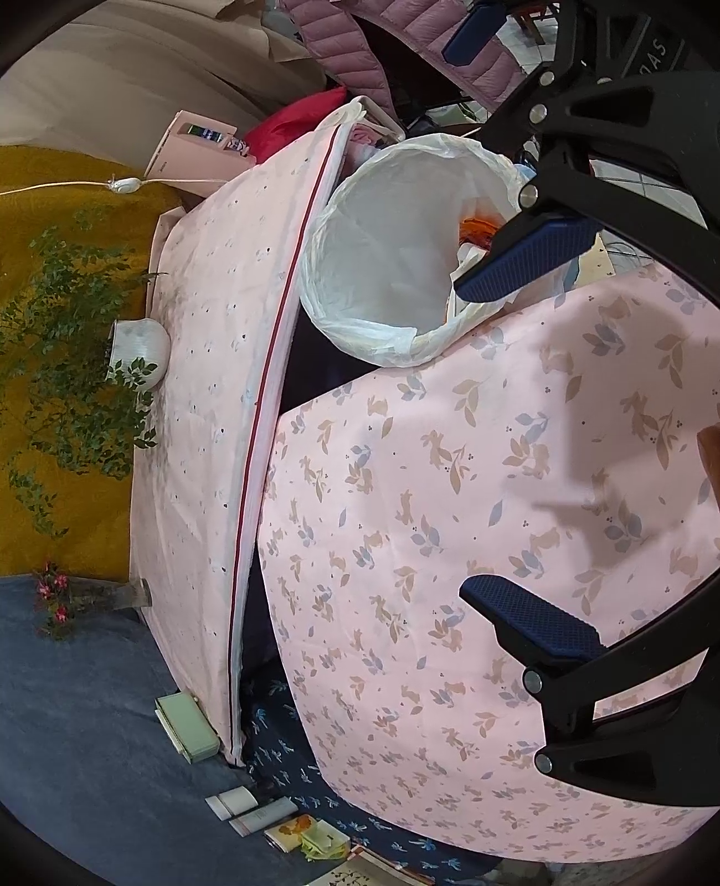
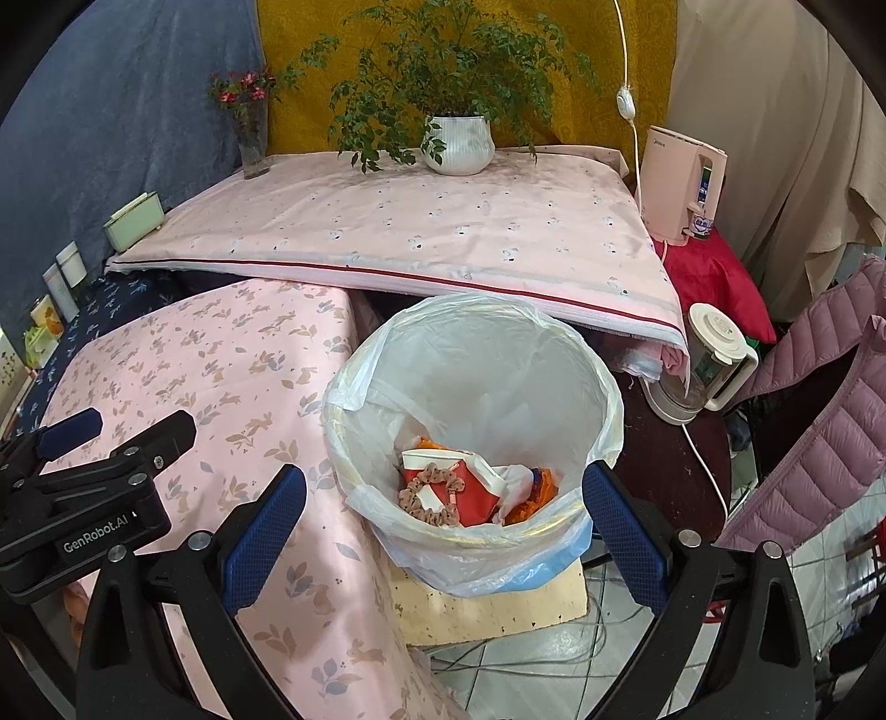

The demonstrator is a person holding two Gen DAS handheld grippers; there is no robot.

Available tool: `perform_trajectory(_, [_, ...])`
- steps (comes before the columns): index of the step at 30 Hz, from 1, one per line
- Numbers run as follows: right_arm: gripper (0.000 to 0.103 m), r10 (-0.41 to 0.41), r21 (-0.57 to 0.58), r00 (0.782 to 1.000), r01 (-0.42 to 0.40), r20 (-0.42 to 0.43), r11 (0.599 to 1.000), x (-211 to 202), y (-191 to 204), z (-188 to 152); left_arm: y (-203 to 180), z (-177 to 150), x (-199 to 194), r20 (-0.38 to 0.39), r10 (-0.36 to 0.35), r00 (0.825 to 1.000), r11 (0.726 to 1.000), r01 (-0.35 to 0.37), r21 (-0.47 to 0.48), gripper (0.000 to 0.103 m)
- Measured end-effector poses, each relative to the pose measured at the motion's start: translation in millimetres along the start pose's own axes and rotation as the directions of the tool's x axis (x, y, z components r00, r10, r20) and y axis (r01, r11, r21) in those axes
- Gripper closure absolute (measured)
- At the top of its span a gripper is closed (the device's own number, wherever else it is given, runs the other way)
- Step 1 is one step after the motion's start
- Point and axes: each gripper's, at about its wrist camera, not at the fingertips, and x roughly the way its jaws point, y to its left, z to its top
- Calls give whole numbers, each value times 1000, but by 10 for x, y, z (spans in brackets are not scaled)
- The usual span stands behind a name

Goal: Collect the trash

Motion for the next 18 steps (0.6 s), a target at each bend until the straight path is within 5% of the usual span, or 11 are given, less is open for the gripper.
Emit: perform_trajectory(18, [7,-11,-2,1000,11,-8,1000,15,-78,-112,-47,-48,13,-16,29,999,1000,-29,4,9])
